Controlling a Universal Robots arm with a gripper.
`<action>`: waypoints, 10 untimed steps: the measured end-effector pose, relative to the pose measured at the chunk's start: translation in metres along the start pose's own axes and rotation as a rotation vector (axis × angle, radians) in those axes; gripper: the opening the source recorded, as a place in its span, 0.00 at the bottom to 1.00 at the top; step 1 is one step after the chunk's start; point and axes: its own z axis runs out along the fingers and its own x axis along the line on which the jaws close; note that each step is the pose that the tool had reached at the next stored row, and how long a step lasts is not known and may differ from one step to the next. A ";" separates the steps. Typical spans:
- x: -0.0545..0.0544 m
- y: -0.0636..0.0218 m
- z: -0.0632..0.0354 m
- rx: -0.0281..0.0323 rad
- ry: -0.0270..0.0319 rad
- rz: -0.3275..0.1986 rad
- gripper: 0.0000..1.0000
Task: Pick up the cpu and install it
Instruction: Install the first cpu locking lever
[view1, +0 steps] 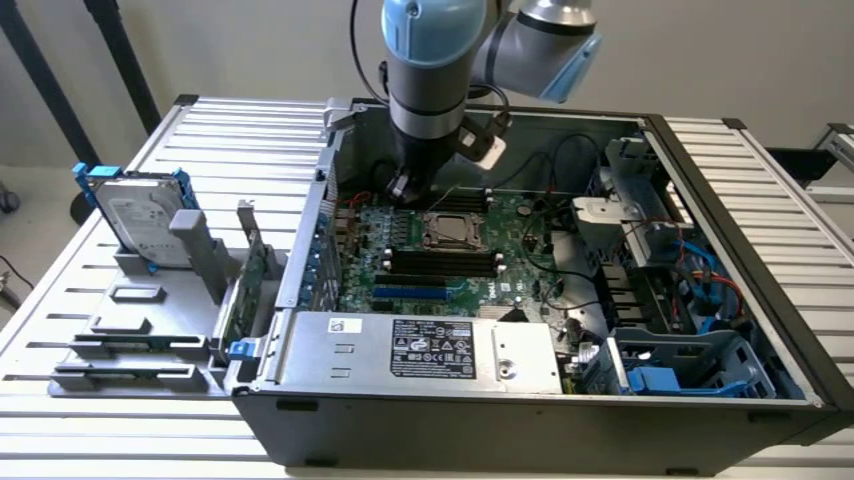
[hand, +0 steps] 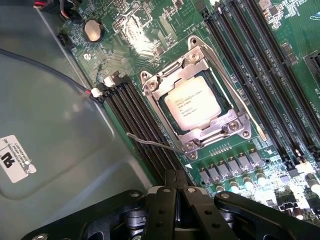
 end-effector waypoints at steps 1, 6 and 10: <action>0.000 0.0003 0.0009 -0.0001 0.0001 0.000 0.11; 0.001 0.0021 0.0052 -0.0005 0.0003 0.000 0.11; 0.001 0.0037 0.0093 -0.0009 0.0006 0.000 0.11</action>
